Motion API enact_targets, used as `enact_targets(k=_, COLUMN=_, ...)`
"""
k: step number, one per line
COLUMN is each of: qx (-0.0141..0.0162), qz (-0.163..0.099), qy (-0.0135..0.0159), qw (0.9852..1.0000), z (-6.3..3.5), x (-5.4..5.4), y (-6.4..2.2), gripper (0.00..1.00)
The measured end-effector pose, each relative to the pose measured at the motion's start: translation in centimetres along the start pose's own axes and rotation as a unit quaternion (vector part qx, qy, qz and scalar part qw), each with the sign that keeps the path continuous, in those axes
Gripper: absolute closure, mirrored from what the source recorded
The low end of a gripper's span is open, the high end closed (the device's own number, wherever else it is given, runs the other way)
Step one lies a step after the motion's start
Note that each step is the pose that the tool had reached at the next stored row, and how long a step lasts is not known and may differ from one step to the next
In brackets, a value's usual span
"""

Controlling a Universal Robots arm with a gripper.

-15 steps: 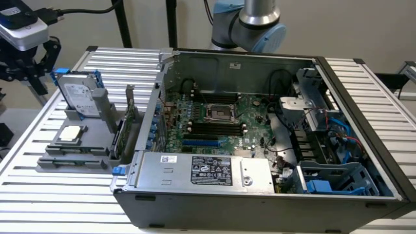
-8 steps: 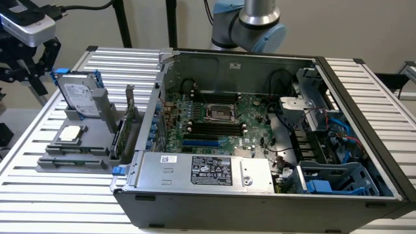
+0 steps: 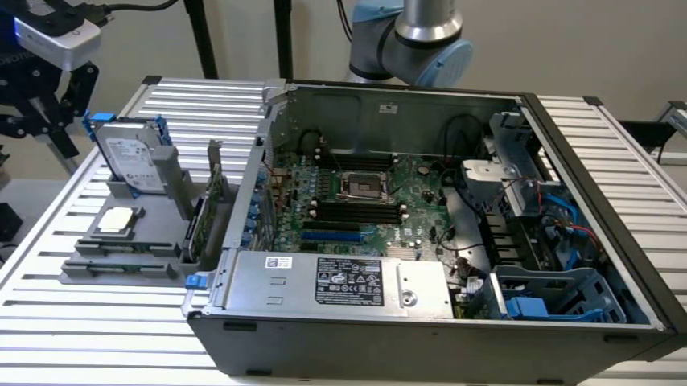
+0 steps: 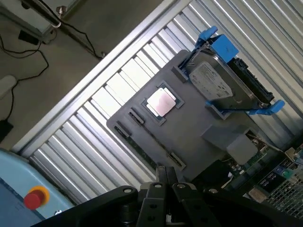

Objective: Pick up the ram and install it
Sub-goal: 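Pick up the ram and move it above insertion slot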

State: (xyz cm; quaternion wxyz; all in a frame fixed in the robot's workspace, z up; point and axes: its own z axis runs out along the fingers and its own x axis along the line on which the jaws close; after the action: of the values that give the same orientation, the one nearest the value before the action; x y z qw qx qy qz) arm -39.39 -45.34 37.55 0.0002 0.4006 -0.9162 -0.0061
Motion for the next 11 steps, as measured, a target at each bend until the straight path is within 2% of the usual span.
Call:
enact_targets(k=5, qx=0.001, qz=-0.046, qy=0.0019, qw=0.999, z=0.0, x=0.0, y=0.0, gripper=0.89)
enact_targets(k=8, qx=0.0016, qz=-0.073, qy=0.003, qw=0.9973, z=0.01, x=0.0, y=0.0, gripper=0.89)
enact_targets(k=11, qx=0.0022, qz=-0.1, qy=0.004, qw=0.995, z=0.01, x=0.01, y=0.01, gripper=0.89)
